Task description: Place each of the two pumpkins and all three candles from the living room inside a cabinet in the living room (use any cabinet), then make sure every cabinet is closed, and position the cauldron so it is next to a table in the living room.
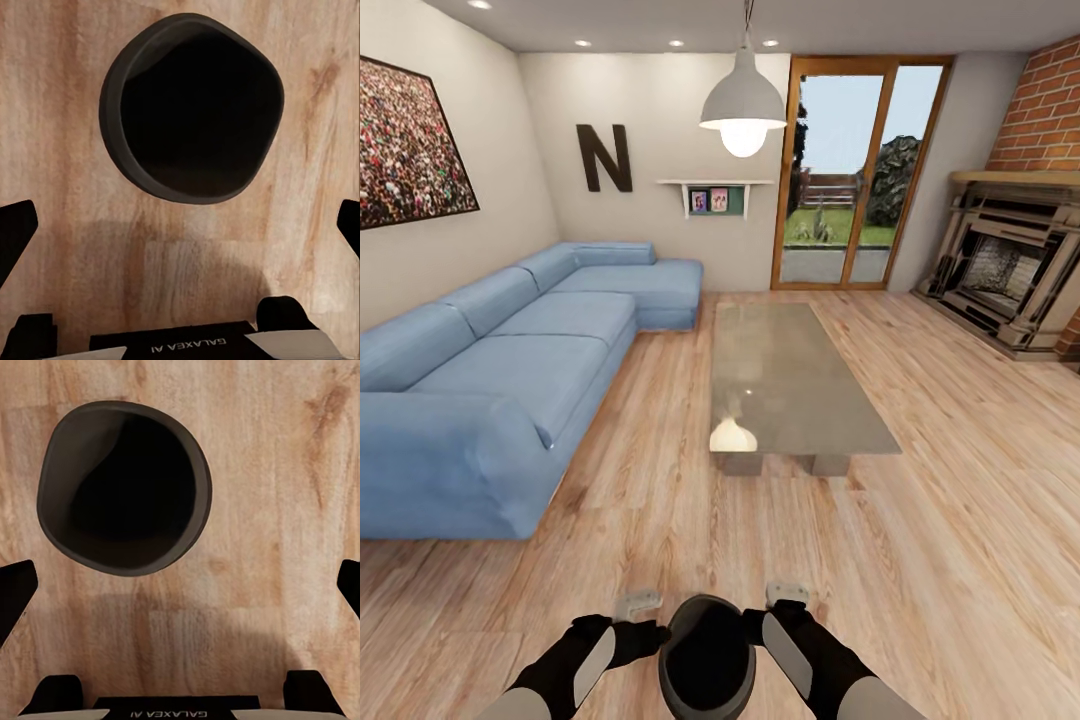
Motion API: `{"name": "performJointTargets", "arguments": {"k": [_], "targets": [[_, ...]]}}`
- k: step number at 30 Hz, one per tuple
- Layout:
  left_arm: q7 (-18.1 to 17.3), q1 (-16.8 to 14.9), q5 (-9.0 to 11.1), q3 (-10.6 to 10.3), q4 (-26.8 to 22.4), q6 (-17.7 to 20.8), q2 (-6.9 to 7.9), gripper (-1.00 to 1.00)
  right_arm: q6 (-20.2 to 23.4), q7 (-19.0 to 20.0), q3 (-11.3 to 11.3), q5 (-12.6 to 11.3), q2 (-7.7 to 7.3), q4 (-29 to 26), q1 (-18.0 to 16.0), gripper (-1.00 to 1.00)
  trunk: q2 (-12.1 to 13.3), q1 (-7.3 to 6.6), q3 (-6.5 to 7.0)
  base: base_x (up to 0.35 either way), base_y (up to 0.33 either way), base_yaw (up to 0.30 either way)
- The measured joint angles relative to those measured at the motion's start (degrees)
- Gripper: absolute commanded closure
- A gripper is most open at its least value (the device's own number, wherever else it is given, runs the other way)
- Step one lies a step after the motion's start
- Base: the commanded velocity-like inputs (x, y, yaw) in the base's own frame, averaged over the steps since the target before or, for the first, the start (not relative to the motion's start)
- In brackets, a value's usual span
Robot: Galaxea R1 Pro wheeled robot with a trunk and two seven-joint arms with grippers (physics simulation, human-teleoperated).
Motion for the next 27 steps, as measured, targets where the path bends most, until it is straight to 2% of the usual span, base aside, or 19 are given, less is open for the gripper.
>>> {"name": "performJointTargets", "arguments": {"k": [5,27], "targets": [[-1.54,0.00,-0.04,-0.02,0.00,0.00,0.04,-1.00,-0.05,1.47,0.01,0.20,0.00,0.00,0.00,-1.00,-2.01,1.10,-0.90,0.000,0.000,0.000],[-1.90,0.00,0.04,-0.11,0.00,-0.04,0.15,-1.00,-0.15,1.64,0.01,0.42,0.00,-0.06,0.00,-1.00,-10.83,5.93,-4.85,0.000,0.000,0.000]]}}
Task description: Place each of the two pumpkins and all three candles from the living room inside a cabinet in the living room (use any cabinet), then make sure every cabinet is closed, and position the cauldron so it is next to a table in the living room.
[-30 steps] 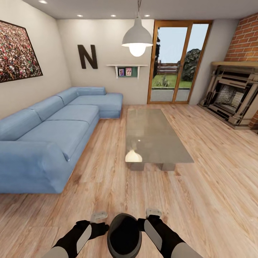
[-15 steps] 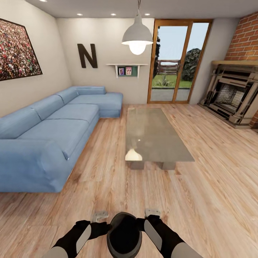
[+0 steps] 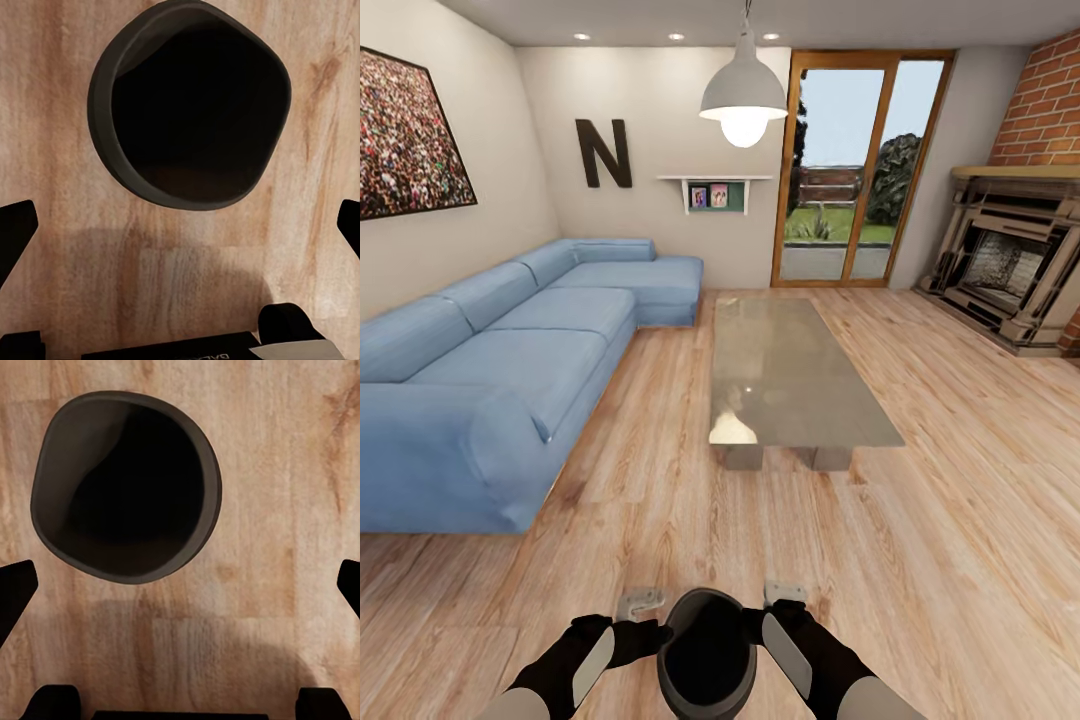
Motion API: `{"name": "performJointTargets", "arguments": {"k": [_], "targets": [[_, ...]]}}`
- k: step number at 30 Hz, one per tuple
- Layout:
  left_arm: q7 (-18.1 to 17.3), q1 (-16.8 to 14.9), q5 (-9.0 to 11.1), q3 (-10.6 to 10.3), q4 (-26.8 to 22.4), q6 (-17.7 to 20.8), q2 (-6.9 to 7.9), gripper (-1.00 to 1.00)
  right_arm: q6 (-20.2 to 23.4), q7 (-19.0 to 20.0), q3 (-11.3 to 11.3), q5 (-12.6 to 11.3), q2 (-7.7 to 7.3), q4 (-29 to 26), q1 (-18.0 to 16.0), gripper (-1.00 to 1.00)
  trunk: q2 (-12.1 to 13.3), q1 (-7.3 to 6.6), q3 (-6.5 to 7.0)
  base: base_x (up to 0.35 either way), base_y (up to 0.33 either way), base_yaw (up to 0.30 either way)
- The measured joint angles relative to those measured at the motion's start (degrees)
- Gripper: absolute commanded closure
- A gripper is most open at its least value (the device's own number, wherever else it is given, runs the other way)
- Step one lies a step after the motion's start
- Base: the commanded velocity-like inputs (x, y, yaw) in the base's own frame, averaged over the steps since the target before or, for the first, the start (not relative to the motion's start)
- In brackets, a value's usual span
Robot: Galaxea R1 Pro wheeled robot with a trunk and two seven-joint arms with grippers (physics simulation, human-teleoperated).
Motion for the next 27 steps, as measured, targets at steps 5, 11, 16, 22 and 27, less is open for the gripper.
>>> {"name": "performJointTargets", "arguments": {"k": [5,11,16,22,27], "targets": [[0.00,0.00,0.00,0.00,0.00,0.05,-0.02,-1.00,0.00,0.03,0.00,0.00,0.00,0.04,0.00,-1.00,-2.01,1.10,-0.90,0.000,0.000,0.000],[0.00,0.00,0.00,0.00,0.00,0.09,-0.03,-1.00,0.00,0.06,0.00,0.00,0.00,0.02,0.00,-1.00,-4.41,2.42,-1.97,0.000,0.000,0.000],[0.00,0.00,0.00,0.00,0.00,0.09,-0.03,-1.00,0.00,0.06,0.00,0.00,0.00,0.04,0.00,-1.00,-6.42,3.51,-2.87,0.000,0.000,0.000],[0.00,0.00,0.00,0.00,0.00,0.09,-0.03,-1.00,0.00,0.07,0.00,0.00,0.00,0.04,0.00,-1.00,-8.82,4.83,-3.95,0.000,0.000,0.000],[-0.02,0.00,0.00,0.00,0.00,0.05,-0.03,-1.00,0.00,0.08,0.00,0.00,0.00,0.02,0.00,-1.00,-10.83,5.93,-4.85,0.000,0.000,0.000]]}}
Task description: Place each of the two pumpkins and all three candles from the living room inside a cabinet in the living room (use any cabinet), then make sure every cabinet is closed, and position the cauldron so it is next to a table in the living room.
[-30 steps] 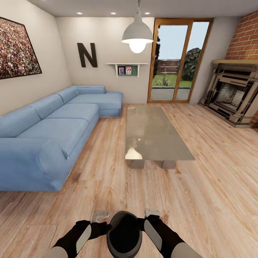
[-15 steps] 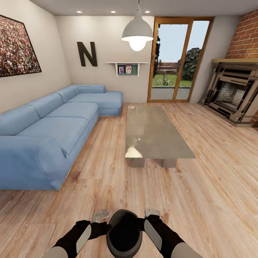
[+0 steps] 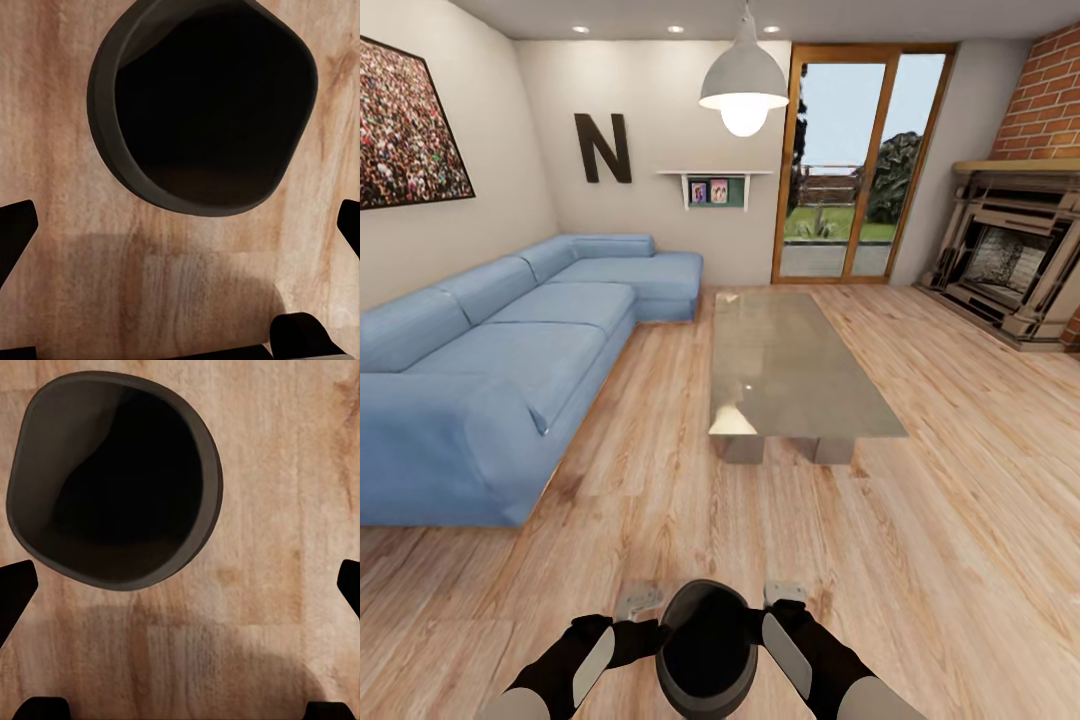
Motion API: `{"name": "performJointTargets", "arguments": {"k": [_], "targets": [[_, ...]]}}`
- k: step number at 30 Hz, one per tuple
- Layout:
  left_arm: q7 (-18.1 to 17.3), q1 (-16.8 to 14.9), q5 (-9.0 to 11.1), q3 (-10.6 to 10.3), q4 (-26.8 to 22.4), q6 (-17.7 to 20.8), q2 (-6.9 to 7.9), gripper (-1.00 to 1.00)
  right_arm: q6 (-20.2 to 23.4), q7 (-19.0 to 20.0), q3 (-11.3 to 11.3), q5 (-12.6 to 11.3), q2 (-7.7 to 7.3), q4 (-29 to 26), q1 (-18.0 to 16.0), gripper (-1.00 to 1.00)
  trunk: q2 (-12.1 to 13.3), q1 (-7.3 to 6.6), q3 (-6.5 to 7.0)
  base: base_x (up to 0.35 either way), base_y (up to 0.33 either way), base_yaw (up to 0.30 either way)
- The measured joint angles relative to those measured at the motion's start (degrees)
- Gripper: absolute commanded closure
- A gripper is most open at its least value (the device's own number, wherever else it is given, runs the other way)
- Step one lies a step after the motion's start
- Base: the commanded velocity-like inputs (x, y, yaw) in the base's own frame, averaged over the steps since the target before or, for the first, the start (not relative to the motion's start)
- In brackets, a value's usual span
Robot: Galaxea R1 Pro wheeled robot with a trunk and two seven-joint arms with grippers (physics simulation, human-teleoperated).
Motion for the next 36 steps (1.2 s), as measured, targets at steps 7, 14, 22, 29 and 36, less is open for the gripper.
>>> {"name": "performJointTargets", "arguments": {"k": [7,14,22,29,36], "targets": [[-0.05,0.00,0.00,0.00,0.00,-0.05,0.00,-1.00,0.00,-0.01,0.00,0.00,0.00,0.01,0.00,-1.00,-2.81,1.54,-1.26,0.000,0.000,0.000],[-0.06,0.00,0.00,0.00,0.00,-0.05,0.00,-1.00,0.00,0.00,0.00,0.00,0.00,0.02,0.00,-1.00,-5.62,3.07,-2.51,0.000,0.000,0.000],[-0.07,0.00,0.00,0.00,0.00,-0.05,0.08,-1.00,0.00,0.00,0.00,0.00,0.00,0.03,0.00,-1.00,-8.82,4.83,-3.95,0.000,0.000,0.000],[-0.07,0.00,0.00,0.00,0.00,-0.05,0.25,-1.00,0.00,0.00,0.00,0.00,0.00,0.03,0.00,-1.00,-10.04,5.50,-4.49,0.000,0.000,0.000],[-0.07,0.00,0.00,0.03,0.00,-0.05,0.23,-1.00,0.00,0.00,0.01,0.00,0.00,0.03,0.00,-1.00,-12.83,7.03,-5.75,0.000,0.000,0.000]]}}
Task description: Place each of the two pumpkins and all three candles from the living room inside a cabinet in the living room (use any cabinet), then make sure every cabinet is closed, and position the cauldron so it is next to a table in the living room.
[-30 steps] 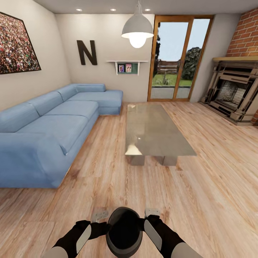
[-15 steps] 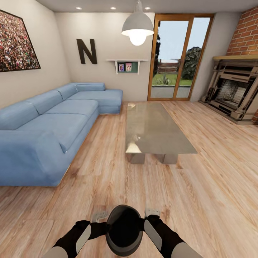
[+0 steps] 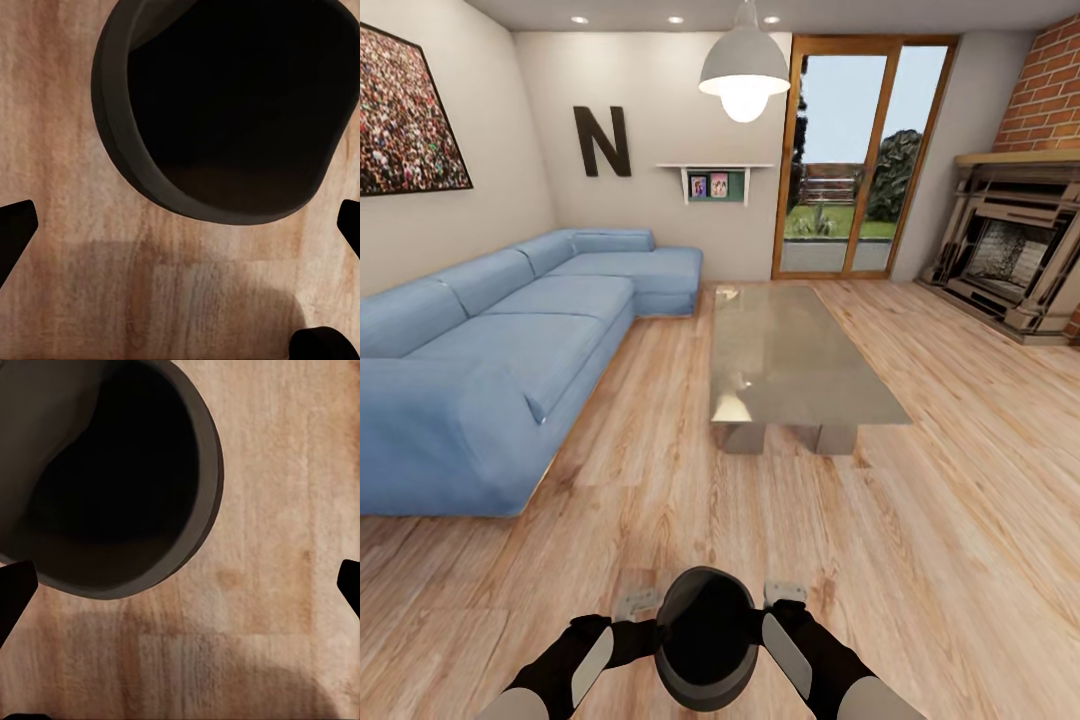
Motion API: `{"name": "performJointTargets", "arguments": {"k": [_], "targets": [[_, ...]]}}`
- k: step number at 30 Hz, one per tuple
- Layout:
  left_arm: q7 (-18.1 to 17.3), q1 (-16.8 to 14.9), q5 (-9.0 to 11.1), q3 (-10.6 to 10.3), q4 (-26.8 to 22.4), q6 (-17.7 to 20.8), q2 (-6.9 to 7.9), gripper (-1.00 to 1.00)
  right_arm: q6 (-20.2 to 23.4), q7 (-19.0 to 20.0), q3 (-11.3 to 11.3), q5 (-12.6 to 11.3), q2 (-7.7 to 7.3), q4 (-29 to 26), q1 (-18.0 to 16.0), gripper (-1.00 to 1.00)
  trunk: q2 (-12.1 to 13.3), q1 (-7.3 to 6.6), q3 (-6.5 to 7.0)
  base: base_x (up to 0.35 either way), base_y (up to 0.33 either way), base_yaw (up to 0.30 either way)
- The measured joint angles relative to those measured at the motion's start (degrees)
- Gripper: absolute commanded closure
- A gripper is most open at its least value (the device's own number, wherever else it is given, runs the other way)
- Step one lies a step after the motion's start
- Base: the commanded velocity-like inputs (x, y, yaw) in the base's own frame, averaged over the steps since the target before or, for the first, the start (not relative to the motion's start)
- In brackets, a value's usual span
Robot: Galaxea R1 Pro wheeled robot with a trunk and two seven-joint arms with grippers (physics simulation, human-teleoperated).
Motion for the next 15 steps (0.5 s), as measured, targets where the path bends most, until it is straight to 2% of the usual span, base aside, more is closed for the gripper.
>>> {"name": "performJointTargets", "arguments": {"k": [15], "targets": [[0.00,0.00,0.00,0.01,0.00,0.00,-0.04,-1.00,-0.08,0.00,0.00,0.05,0.00,-0.04,0.00,-1.00,-6.02,3.29,-2.69,0.000,0.000,0.000]]}}
